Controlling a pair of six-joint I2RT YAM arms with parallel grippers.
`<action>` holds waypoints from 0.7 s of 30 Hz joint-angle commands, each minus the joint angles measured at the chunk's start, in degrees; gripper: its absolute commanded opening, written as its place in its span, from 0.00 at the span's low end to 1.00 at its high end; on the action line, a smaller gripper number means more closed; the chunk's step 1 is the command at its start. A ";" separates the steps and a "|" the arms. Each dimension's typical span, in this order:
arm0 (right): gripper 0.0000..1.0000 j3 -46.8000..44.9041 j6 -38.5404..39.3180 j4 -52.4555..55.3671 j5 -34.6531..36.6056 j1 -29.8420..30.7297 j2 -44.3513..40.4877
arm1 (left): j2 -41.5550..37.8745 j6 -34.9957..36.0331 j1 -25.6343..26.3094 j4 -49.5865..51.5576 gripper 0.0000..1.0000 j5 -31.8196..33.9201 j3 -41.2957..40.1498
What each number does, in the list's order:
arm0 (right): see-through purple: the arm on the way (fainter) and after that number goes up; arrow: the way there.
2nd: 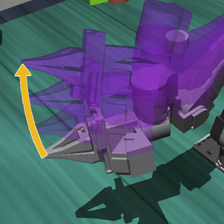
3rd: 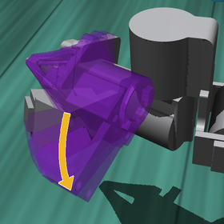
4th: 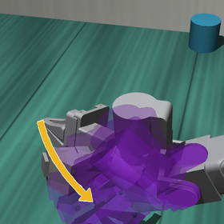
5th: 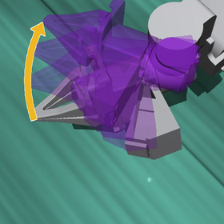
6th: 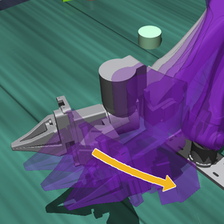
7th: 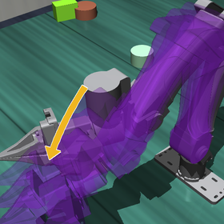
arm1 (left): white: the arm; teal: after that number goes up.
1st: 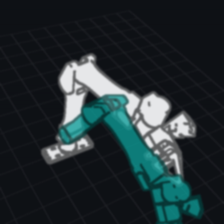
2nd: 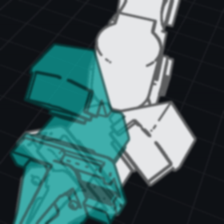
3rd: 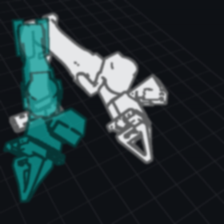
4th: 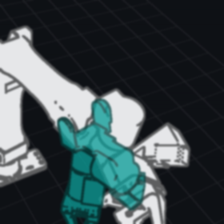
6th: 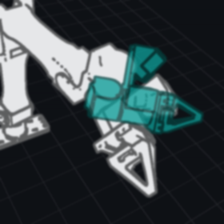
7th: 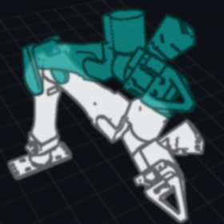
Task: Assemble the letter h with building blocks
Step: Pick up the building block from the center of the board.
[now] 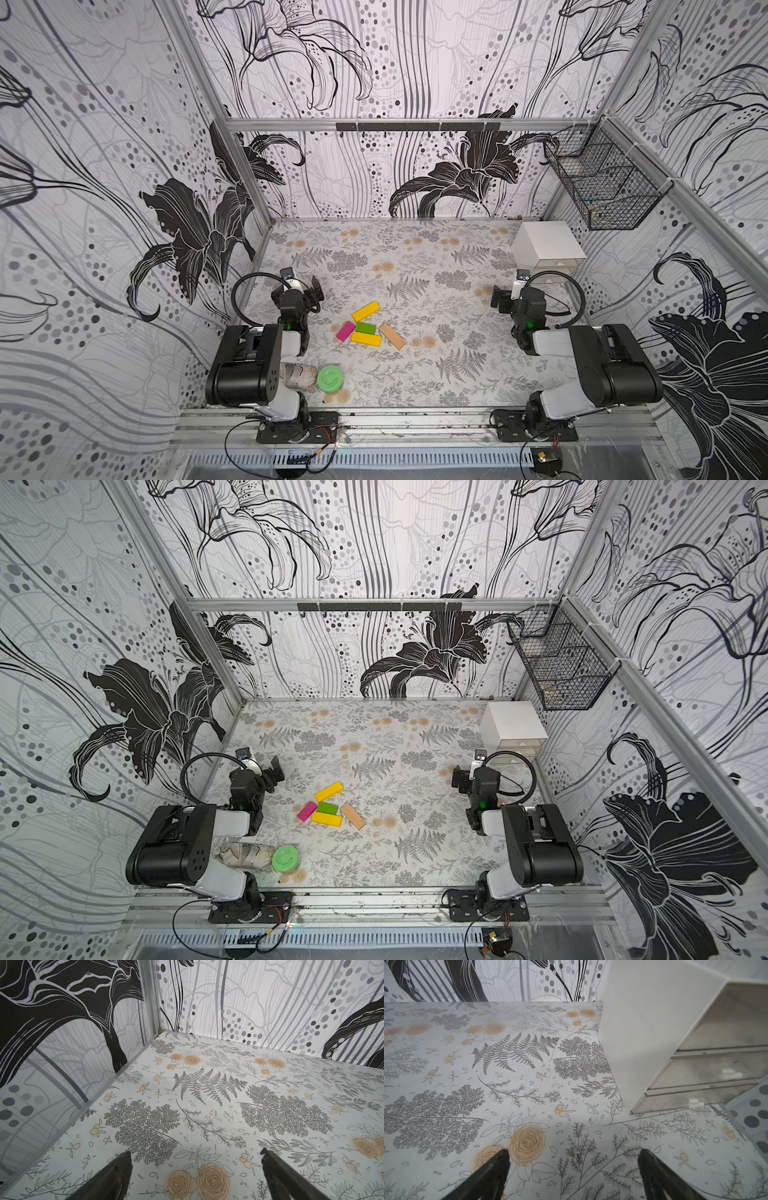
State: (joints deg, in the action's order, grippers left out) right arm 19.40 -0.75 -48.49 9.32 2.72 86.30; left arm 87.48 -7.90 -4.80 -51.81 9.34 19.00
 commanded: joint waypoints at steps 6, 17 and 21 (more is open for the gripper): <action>0.99 0.90 0.67 -0.51 -0.55 0.28 -0.35 | -0.19 0.67 -0.43 -1.27 0.99 -1.61 0.64; 0.99 0.92 0.75 -0.49 -0.53 0.29 -0.35 | -0.44 0.69 0.39 -0.22 0.99 -0.73 1.04; 0.99 0.93 0.75 -0.49 -0.53 0.35 -0.35 | -0.34 0.77 0.48 -0.22 0.99 -0.69 1.04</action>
State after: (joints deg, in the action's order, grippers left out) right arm 19.40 -0.75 -48.49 9.17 2.72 86.30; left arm 87.46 -7.92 -4.75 -50.54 8.51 19.00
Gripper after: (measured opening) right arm 0.993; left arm 0.994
